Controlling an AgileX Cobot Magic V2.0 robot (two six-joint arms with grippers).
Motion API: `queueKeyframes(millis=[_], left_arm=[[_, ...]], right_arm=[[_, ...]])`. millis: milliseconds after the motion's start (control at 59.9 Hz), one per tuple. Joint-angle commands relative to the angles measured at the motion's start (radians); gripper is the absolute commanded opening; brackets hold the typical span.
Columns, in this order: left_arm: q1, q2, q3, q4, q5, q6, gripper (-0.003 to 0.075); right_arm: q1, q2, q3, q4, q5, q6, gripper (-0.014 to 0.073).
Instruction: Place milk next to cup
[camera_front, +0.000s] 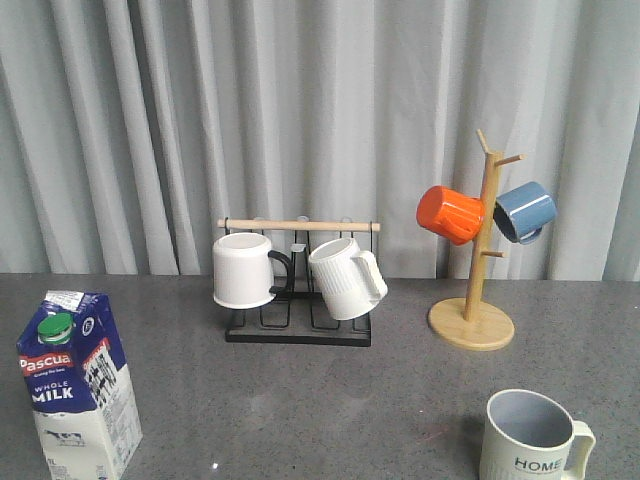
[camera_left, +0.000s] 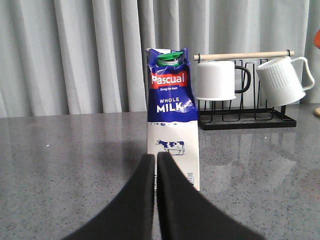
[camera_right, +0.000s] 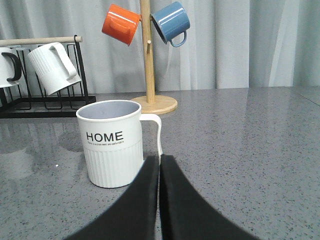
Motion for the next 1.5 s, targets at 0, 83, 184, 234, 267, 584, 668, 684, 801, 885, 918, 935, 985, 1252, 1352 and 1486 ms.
queueKeyframes(millis=[0,83,184,234,267,584,668,684,801,885,918,935,985,1252,1352,1486], left_arm=[[-0.003,-0.012,0.024,-0.001,-0.065,-0.01,-0.0007],[-0.003,-0.012,0.024,-0.001,-0.065,-0.01,-0.0007],[-0.003,-0.012,0.024,-0.001,-0.065,-0.01,-0.0007],[-0.003,-0.012,0.024,-0.001,-0.065,-0.01,-0.0007],[-0.003,-0.012,0.024,-0.001,-0.065,-0.01,-0.0007],[-0.003,-0.012,0.021,-0.001,-0.066,-0.01,-0.0007],[-0.003,-0.012,0.019,-0.001,-0.074,-0.01,-0.0007],[-0.003,-0.012,0.019,-0.001,-0.074,-0.01,-0.0007],[-0.003,-0.012,0.019,-0.001,-0.074,-0.01,-0.0007],[-0.003,-0.012,0.019,-0.001,-0.074,-0.01,-0.0007],[-0.003,-0.012,0.019,-0.001,-0.074,-0.01,-0.0007],[-0.003,-0.012,0.019,-0.001,-0.074,-0.01,-0.0007],[-0.003,-0.012,0.019,-0.001,-0.073,-0.011,-0.0007],[-0.003,-0.012,0.019,-0.099,-0.075,-0.094,-0.0007],[-0.003,-0.012,0.019,-0.181,-0.073,-0.168,-0.0007],[-0.003,-0.012,0.018,-0.258,-0.073,-0.196,-0.0006]], right_arm=[[-0.004,-0.01,0.01,-0.008,-0.076,0.001,-0.0005],[-0.004,-0.01,0.01,-0.008,-0.076,0.001,-0.0005],[-0.004,-0.01,0.01,-0.008,-0.076,0.001,-0.0005],[-0.004,-0.01,0.01,-0.008,-0.076,0.001,-0.0005],[-0.004,-0.01,0.01,-0.008,-0.076,0.001,-0.0005],[-0.004,-0.01,0.01,-0.008,-0.076,0.001,-0.0005],[-0.004,-0.01,0.01,-0.008,-0.081,0.001,-0.0005],[-0.004,-0.01,0.01,-0.008,-0.088,0.001,-0.0005],[-0.004,-0.01,0.01,-0.008,-0.135,0.001,-0.0005],[-0.004,-0.01,0.01,-0.008,-0.14,0.001,-0.0005],[-0.004,-0.01,0.01,-0.008,-0.14,0.001,-0.0005],[-0.004,-0.01,0.009,-0.008,-0.14,0.001,-0.0005],[-0.004,-0.01,0.009,-0.008,-0.14,0.001,-0.0005],[-0.004,-0.01,0.009,0.041,-0.142,0.007,-0.0005],[-0.004,-0.01,0.009,0.137,-0.153,0.007,-0.0005],[-0.004,-0.01,0.007,0.264,-0.154,0.004,-0.0005]])
